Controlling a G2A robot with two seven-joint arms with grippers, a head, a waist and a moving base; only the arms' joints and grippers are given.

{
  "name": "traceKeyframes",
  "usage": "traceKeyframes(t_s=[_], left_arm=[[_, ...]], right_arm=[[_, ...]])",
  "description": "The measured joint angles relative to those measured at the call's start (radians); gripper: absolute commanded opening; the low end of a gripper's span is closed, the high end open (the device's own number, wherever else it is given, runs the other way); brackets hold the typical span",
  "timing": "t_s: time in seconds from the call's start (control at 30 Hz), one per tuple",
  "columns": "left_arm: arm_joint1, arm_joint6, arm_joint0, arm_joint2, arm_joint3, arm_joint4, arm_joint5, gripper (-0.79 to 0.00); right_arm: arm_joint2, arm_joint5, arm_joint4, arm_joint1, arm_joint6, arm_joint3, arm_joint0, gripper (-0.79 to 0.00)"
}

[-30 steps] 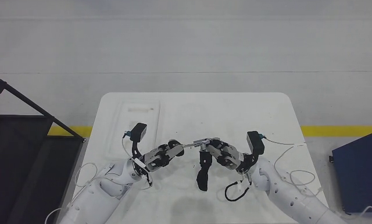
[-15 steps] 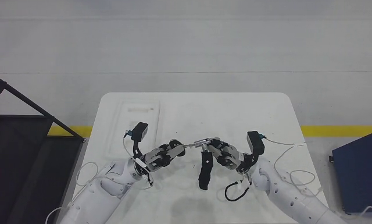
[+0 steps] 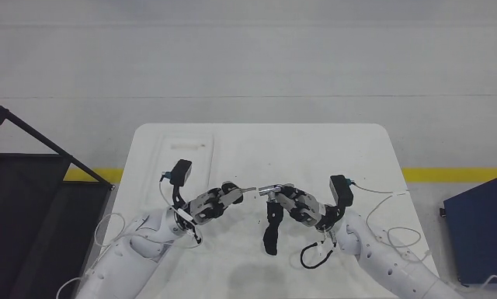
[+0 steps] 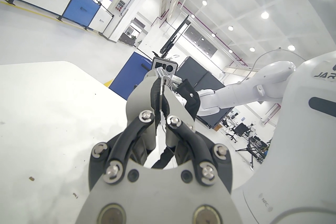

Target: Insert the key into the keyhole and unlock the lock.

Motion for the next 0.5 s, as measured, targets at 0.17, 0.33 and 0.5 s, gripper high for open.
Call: traceKeyframes(t_s=[0.17, 0.33, 0.5], left_arm=[[0.001, 0.027, 0.016, -0.027, -0.020, 0.062, 0.000, -0.785], [0.000, 0.042, 0.017, -0.050, -0.024, 0.150, 0.000, -0.785], [0.000, 0.069, 0.029, -0.070, -0.047, 0.228, 0.000, -0.785]], right_arm=[[0.000, 0.000, 0.000, 0.000, 0.000, 0.000, 0.000, -0.785], [0.000, 0.000, 0.000, 0.000, 0.000, 0.000, 0.000, -0.785], [0.000, 0.000, 0.000, 0.000, 0.000, 0.000, 0.000, -0.785]])
